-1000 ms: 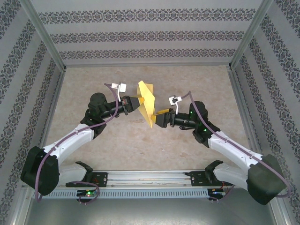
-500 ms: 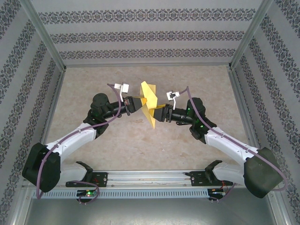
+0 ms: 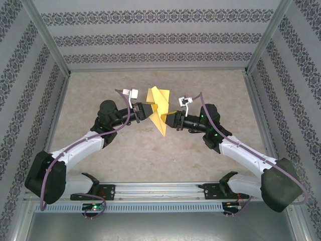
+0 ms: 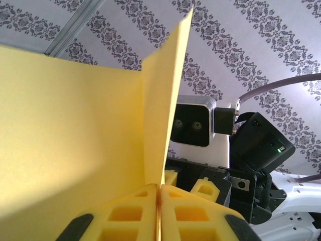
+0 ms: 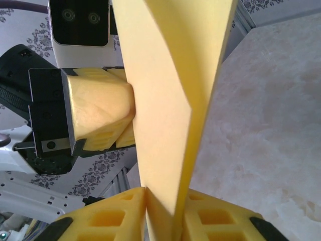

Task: Fold a paper plane with a square sheet of paper (fold left side to right side)
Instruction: Turn over the paper at the center of the table.

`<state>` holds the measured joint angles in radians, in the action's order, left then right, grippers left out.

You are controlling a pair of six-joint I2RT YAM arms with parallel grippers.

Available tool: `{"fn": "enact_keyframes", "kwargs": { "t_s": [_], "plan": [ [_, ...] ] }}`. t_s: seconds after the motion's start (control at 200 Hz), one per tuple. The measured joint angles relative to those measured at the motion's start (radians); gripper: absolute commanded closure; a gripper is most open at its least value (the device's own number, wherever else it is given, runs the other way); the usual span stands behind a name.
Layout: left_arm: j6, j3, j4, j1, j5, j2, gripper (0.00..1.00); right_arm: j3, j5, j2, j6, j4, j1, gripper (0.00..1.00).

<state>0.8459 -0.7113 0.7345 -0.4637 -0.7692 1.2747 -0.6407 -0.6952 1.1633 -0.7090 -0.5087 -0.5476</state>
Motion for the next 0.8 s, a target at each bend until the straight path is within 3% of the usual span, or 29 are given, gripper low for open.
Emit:
{"fn": "enact_keyframes", "kwargs": {
  "t_s": [0.25,0.465,0.59,0.799],
  "plan": [
    [-0.022,0.008,-0.018,0.0,0.037,0.0,0.7,0.0,0.008,-0.023,0.014,0.032,0.002,0.91],
    [-0.127,0.024,-0.205,0.022,0.116,-0.116,0.57,-0.034,0.083,-0.075,0.116,0.212,-0.005,0.98],
    [-0.221,0.024,-0.354,0.032,0.209,-0.248,0.52,-0.111,0.236,-0.091,0.227,0.409,-0.057,1.0],
    [-0.344,0.032,-0.579,0.034,0.454,-0.444,0.46,-0.296,0.677,-0.016,0.378,0.755,-0.245,1.0]
  ]
}}
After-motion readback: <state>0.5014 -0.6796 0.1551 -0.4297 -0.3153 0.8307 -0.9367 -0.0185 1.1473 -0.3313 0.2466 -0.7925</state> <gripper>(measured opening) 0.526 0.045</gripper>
